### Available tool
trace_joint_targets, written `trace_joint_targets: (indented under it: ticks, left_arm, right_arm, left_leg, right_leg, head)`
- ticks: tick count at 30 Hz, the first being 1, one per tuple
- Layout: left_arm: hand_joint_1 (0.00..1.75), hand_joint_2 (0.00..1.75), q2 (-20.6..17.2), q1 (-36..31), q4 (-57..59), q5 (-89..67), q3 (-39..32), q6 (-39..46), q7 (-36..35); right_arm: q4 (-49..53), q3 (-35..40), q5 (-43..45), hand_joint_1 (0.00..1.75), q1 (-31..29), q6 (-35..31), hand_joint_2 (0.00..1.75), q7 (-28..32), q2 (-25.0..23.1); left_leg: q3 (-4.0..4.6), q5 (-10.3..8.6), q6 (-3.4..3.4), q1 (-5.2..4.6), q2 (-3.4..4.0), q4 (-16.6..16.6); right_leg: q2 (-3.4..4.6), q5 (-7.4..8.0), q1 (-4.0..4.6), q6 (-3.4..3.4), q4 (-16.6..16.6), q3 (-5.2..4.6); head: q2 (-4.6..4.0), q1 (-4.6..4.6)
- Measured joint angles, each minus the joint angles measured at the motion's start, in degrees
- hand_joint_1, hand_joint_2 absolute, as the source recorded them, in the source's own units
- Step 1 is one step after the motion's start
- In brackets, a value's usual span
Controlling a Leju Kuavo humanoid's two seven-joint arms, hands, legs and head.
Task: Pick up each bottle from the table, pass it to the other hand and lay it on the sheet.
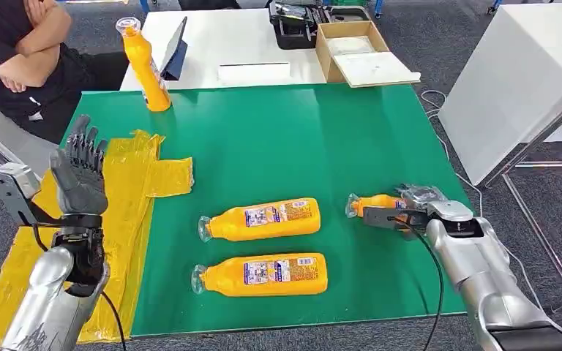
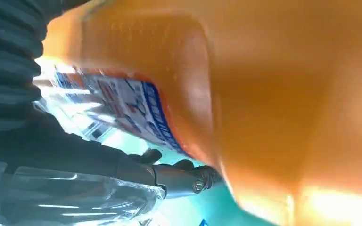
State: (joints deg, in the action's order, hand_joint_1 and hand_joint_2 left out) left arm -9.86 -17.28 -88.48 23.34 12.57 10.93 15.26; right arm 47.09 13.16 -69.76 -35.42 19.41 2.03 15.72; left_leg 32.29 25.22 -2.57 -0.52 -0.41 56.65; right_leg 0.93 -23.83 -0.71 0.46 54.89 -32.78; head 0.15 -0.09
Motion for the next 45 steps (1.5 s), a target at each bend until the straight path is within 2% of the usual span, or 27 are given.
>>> trace_joint_targets:
  ticks: [12, 17, 26, 29, 30, 31, 37, 45]
  left_arm:
    - [0.0, 0.0, 0.0, -2.2, 3.6, 2.4, 0.3, -1.2, 1.2]
    - [0.0, 0.0, -0.2, -2.4, 4.2, 2.8, 0.5, -1.1, 1.6]
    - [0.0, 0.0, -0.5, -2.5, 4.4, 4.0, 0.8, -0.5, 2.6]
    - [0.0, 0.0, -0.9, -2.5, 4.4, 4.7, 0.8, -0.3, 3.0]
    - [0.0, 0.0, -1.0, -2.5, 4.5, 4.8, 0.8, -0.3, 3.0]
    - [0.0, 0.0, -1.1, -2.5, 4.5, 4.9, 0.8, -0.3, 3.1]
    - [0.0, 0.0, -1.5, -2.6, 4.9, 5.4, 0.9, -0.3, 3.6]
    - [0.0, 0.0, -1.6, -2.6, 4.9, 5.5, 1.1, 0.1, 3.8]
  right_arm:
    - [17.7, -2.5, 3.7, 0.0, 10.9, 5.2, 1.75, 0.7, 5.7]
    - [20.3, -2.9, 3.9, 0.0, 13.2, 5.2, 1.75, 0.7, 7.4]
    - [21.0, -3.4, 3.5, 0.0, 13.8, 5.2, 1.75, 0.7, 8.0]
    - [19.8, -3.2, 3.3, 0.0, 13.6, 4.4, 1.75, 2.3, 8.9]
    - [19.0, -3.1, 3.4, 1.47, 13.5, 3.9, 1.75, 3.0, 9.4]
    - [18.5, -3.0, 3.6, 1.73, 13.4, 3.6, 1.75, 3.3, 9.7]
    - [12.8, -0.9, 4.5, 1.75, 12.3, 1.2, 1.75, 4.7, 10.6]
    - [6.5, 2.7, 4.8, 1.75, 8.2, 0.3, 1.75, 4.9, 10.6]
  left_leg:
    - [0.05, 0.01, -0.01, -0.02, -0.08, 0.0]
    - [0.04, 0.01, -0.01, -0.02, -0.02, 0.0]
    - [0.04, 0.01, -0.01, 0.01, 0.01, 0.0]
    - [0.04, 0.01, -0.01, 0.0, -0.05, 0.0]
    - [0.05, 0.01, -0.01, 0.0, -0.09, 0.0]
    - [0.06, 0.01, -0.01, 0.0, -0.09, 0.0]
    - [0.04, 0.01, -0.01, 0.0, -0.07, 0.0]
    - [-0.4, 0.05, 0.02, 0.0, 0.15, 0.0]
  right_leg:
    - [0.0, 0.0, -0.01, 0.0, 0.0, -0.01]
    - [0.0, 0.0, -0.01, 0.0, 0.0, -0.02]
    - [0.01, 0.0, 0.0, 0.0, 0.0, -0.02]
    - [0.0, 0.0, 0.0, 0.0, 0.0, -0.02]
    - [-0.02, 0.0, 0.0, 0.0, 0.0, -0.01]
    - [-0.02, 0.0, 0.0, 0.0, 0.0, -0.01]
    - [0.0, 0.0, 0.0, 0.0, 0.0, 0.0]
    - [0.15, 0.0, 0.01, 0.0, 0.0, 0.33]
  head:
    - [0.0, -0.02]
    - [0.0, 0.0]
    - [0.0, -0.02]
    - [0.0, -0.02]
    - [0.0, -0.02]
    - [0.0, 0.02]
    - [0.0, 0.0]
    - [0.0, -0.02]
